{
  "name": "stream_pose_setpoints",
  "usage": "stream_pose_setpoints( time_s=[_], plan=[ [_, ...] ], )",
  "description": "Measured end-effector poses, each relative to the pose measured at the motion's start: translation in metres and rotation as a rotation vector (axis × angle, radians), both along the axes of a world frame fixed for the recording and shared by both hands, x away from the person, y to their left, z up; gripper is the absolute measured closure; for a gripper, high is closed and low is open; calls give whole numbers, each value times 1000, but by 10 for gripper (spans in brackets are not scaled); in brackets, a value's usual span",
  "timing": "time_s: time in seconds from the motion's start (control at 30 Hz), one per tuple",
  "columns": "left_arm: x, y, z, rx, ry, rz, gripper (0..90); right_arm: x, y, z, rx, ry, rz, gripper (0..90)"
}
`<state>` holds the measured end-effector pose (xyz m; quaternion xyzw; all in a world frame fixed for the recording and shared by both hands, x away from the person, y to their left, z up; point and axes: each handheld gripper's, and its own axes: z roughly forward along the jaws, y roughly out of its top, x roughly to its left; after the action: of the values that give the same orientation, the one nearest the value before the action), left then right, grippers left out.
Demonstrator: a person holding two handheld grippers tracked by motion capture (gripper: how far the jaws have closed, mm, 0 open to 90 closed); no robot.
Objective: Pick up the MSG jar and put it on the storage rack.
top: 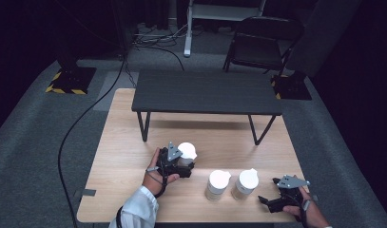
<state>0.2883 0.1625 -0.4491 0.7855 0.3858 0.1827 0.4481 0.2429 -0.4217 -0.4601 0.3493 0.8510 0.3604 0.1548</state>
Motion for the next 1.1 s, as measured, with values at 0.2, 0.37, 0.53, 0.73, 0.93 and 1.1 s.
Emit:
stream_pose_setpoints(
  time_s=[0.2, 0.37, 0.53, 0.73, 0.93, 1.1],
  plan=[
    [-4, -1, 0, -13, -27, -19, 286, 0, 0, 0, 0, 0, 0, 0],
    [-5, 4, 0, -27, -37, -13, 299, 0, 0, 0, 0, 0, 0, 0],
    [-7, 4, 3, -16, -48, -16, 302, 0, 0, 0, 0, 0, 0, 0],
    [-11, 0, 6, 0, -60, -21, 302, 0, 0, 0, 0, 0, 0, 0],
    [-13, 0, 10, 0, -68, -25, 302, 0, 0, 0, 0, 0, 0, 0],
    [-16, 2, 14, -20, -84, -24, 302, 0, 0, 0, 0, 0, 0, 0]
  ],
)
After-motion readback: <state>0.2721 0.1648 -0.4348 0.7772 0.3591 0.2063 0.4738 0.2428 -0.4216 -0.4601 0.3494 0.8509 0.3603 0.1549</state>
